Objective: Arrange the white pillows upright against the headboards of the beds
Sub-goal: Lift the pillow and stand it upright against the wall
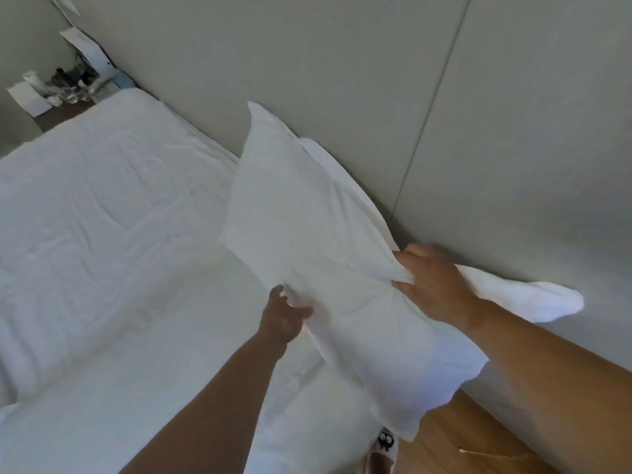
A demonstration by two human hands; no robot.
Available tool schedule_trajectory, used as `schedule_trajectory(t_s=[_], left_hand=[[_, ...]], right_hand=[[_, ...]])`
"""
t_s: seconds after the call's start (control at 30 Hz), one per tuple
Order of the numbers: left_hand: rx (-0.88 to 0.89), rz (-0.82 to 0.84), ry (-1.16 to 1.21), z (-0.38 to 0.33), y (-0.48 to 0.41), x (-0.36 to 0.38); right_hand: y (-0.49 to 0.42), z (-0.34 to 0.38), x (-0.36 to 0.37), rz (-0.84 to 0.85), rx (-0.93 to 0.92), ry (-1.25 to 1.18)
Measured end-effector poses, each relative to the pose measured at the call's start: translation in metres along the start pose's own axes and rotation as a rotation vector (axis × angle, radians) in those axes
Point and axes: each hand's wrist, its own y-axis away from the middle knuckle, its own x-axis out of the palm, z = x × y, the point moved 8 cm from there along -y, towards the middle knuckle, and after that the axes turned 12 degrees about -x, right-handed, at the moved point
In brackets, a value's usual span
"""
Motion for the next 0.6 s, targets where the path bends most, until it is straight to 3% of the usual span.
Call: schedule_trajectory(t_s=[0.07, 0.17, 0.33, 0.43, 0.5, 0.6], left_hand=[[0.182, -0.134, -0.136, -0.049, -0.001, -0.052], [0.53, -0.34, -0.556, -0.138, 0.01, -0.096], [1.011, -0.505, -1.406, -0.261, 0.023, -0.078], [1.007, -0.405, -1.7, -0.304, -0.009, -0.051], [0.923, -0.261, -1.735, -0.321, -0.03, -0.035], [0.893, -0.211, -1.853, -0.323, -0.051, -0.014]], right_hand=[[0.011, -0.008, 0.011, 0.049, 0.048, 0.023], [0.018, -0.013, 0.018, 0.048, 0.092, 0.049], [0.012, -0.009, 0.019, 0.03, 0.092, 0.07], [0.01, -0.004, 0.016, 0.005, 0.105, 0.069], [0.009, -0.002, 0.013, -0.01, 0.11, 0.063], [0.009, -0.006, 0.01, -0.001, 0.154, 0.037]])
